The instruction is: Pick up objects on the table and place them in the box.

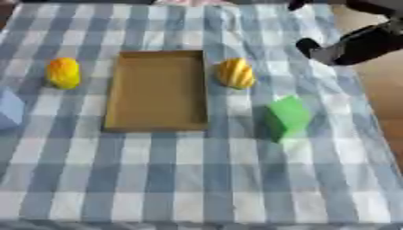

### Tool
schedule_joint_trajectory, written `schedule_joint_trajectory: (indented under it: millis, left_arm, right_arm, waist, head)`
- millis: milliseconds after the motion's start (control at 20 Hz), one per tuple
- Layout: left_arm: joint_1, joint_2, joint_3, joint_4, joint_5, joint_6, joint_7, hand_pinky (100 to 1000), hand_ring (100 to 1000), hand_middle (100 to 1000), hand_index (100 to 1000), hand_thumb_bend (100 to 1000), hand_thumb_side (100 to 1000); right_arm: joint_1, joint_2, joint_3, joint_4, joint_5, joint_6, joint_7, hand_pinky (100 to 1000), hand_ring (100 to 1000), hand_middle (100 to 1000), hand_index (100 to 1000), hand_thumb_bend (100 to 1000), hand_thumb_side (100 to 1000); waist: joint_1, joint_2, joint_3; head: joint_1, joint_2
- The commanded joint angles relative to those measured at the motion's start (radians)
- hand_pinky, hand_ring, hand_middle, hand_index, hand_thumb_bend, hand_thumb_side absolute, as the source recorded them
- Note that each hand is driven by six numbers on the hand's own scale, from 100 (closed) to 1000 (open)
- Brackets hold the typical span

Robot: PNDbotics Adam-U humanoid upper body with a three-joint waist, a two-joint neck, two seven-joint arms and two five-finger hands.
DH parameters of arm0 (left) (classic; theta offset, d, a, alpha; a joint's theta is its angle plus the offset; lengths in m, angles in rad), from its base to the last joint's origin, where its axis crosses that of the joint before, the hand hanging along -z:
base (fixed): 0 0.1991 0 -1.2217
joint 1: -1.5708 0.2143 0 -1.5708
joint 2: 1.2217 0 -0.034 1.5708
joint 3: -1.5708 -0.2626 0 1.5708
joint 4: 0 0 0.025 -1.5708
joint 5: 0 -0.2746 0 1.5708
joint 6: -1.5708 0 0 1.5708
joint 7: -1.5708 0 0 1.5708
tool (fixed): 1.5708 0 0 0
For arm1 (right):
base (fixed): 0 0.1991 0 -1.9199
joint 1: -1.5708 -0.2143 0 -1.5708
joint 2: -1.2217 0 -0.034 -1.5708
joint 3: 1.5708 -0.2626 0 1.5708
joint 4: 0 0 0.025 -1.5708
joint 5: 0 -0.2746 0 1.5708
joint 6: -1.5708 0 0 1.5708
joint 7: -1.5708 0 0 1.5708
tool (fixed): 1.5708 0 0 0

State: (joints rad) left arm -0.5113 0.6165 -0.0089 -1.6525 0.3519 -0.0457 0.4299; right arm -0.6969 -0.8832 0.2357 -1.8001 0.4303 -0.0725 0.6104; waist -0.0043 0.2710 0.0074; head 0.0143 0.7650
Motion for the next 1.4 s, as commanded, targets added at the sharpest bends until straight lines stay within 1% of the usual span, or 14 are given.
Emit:
schedule_joint_trajectory:
  millis: [50, 200, 250, 400, 450, 600, 650, 700, 750, 850, 1150, 1250, 1300, 1400]
  left_arm:
    - [-0.012, 0.037, 0.005, -0.017, -0.002, 0.002, -0.002, 853, 870, 827, 935, 622, 882]
    - [-0.012, 0.036, 0.005, -0.017, -0.001, 0.002, -0.002, 852, 870, 827, 935, 621, 883]
    - [-0.012, 0.036, 0.005, -0.016, -0.001, 0.002, -0.002, 852, 870, 827, 935, 620, 883]
    - [-0.012, 0.037, 0.005, -0.016, -0.001, 0.002, -0.002, 851, 869, 826, 934, 618, 883]
    - [-0.012, 0.037, 0.005, -0.016, -0.001, 0.002, -0.002, 851, 869, 826, 934, 618, 883]
    - [-0.013, 0.036, 0.004, -0.016, -0.001, 0.002, -0.002, 850, 869, 826, 935, 617, 884]
    - [-0.014, 0.036, 0.003, -0.016, -0.001, 0.003, -0.003, 850, 869, 826, 935, 617, 884]
    - [-0.015, 0.035, 0.003, -0.016, -0.001, 0.003, -0.003, 850, 869, 826, 935, 617, 884]
    - [-0.015, 0.035, 0.003, -0.016, -0.001, 0.003, -0.003, 850, 868, 826, 935, 616, 884]
    - [-0.016, 0.033, 0.001, -0.015, -0.002, 0.004, -0.004, 849, 872, 826, 934, 615, 885]
    - [-0.019, 0.028, -0.002, -0.015, -0.003, 0.005, -0.008, 849, 879, 826, 934, 612, 887]
    - [-0.019, 0.027, -0.002, -0.015, -0.003, 0.005, -0.008, 848, 879, 826, 934, 610, 888]
    - [-0.018, 0.027, -0.002, -0.014, -0.002, 0.006, -0.007, 848, 879, 826, 934, 610, 888]
    - [-0.018, 0.025, -0.003, -0.014, -0.002, 0.006, -0.008, 848, 879, 826, 934, 609, 889]
  right_arm:
    - [-0.018, -0.034, -0.004, 0.001, 0.018, -0.002, 0.015, 879, 865, 795, 844, 275, 243]
    - [-0.008, -0.038, 0.001, 0.003, 0.018, -0.002, 0.029, 883, 872, 800, 841, 321, 126]
    - [-0.002, -0.042, 0.002, 0.0, 0.015, -0.001, 0.038, 885, 876, 803, 843, 330, 116]
    - [0.025, -0.064, 0.003, -0.018, 0.016, -0.006, 0.062, 888, 884, 811, 844, 347, 134]
    - [0.037, -0.074, 0.004, -0.026, 0.017, -0.01, 0.067, 888, 886, 815, 845, 355, 154]
    - [0.073, -0.101, 0.003, -0.056, 0.023, -0.018, 0.066, 891, 892, 824, 855, 372, 181]
    - [0.086, -0.11, 0.005, -0.067, 0.025, -0.018, 0.065, 894, 896, 830, 864, 393, 192]
    - [0.098, -0.118, 0.008, -0.077, 0.025, -0.018, 0.065, 895, 899, 833, 869, 405, 213]
    - [0.11, -0.125, 0.01, -0.087, 0.024, -0.017, 0.064, 896, 902, 836, 877, 415, 256]
    - [0.129, -0.135, 0.016, -0.1, 0.027, -0.013, 0.061, 895, 901, 833, 879, 423, 289]
    - [0.162, -0.141, 0.032, -0.115, 0.039, -0.026, 0.05, 892, 898, 840, 881, 433, 243]
    - [0.172, -0.143, 0.034, -0.12, 0.041, -0.029, 0.046, 892, 896, 841, 887, 442, 213]
    - [0.177, -0.143, 0.035, -0.122, 0.04, -0.029, 0.044, 891, 894, 839, 887, 451, 219]
    - [0.184, -0.143, 0.037, -0.129, 0.039, -0.032, 0.039, 890, 891, 837, 886, 442, 199]
  waist:
    - [0.0, -0.022, 0.002]
    - [0.0, -0.02, 0.003]
    - [0.0, -0.02, 0.003]
    - [-0.001, -0.019, 0.003]
    - [-0.001, -0.018, 0.002]
    - [-0.001, -0.017, 0.001]
    - [-0.001, -0.016, 0.0]
    - [-0.001, -0.015, 0.0]
    - [0.0, -0.015, 0.0]
    - [0.0, -0.013, -0.001]
    - [0.004, -0.01, 0.002]
    - [0.004, -0.008, 0.003]
    - [0.004, -0.008, 0.004]
    - [0.004, -0.007, 0.005]
  head:
    - [-0.005, 0.005]
    - [-0.005, 0.005]
    - [-0.005, 0.005]
    - [-0.005, 0.005]
    - [-0.004, 0.005]
    - [-0.004, 0.005]
    - [-0.004, 0.005]
    - [-0.005, 0.005]
    - [-0.005, 0.005]
    - [-0.005, 0.005]
    - [-0.004, 0.005]
    - [-0.004, 0.005]
    - [-0.004, 0.005]
    - [-0.004, 0.005]
